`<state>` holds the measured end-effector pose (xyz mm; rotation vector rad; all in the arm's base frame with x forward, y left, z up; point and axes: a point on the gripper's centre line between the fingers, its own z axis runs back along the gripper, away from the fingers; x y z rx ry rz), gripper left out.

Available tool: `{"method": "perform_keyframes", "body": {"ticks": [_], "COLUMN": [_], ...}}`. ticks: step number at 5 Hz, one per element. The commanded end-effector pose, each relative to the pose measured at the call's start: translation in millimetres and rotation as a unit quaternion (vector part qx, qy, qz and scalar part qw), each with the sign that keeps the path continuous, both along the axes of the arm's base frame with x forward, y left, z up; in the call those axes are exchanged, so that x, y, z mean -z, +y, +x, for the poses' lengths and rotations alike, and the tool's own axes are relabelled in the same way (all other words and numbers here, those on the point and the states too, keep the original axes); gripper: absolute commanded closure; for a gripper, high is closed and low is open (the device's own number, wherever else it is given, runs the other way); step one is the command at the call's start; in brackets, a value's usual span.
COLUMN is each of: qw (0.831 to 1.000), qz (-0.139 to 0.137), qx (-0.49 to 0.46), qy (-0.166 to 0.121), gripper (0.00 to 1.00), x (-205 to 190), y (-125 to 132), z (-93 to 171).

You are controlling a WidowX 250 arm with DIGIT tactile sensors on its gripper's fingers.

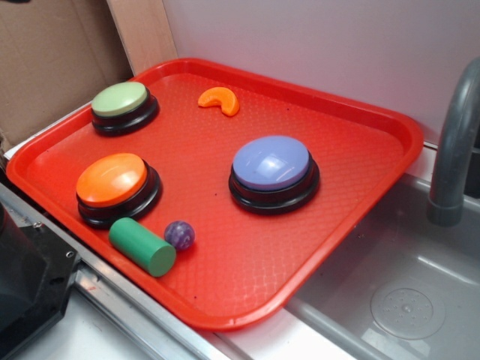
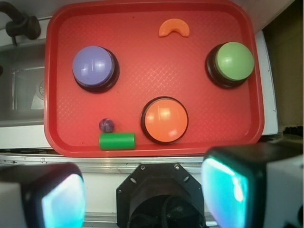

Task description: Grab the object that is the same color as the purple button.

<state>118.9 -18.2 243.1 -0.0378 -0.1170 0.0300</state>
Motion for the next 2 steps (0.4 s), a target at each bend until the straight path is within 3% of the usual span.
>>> {"method": "perform_keyframes", "body": {"ticks": [1,2], "qw": [1.0,1.0], "qz": [0.0,0.015], "qx": [0.0,-0.002], "qy": [0.0,-0.002], "gripper": [0.0,0.0], "x": [0,15], "y": [0,-8], "z": [0,2]}}
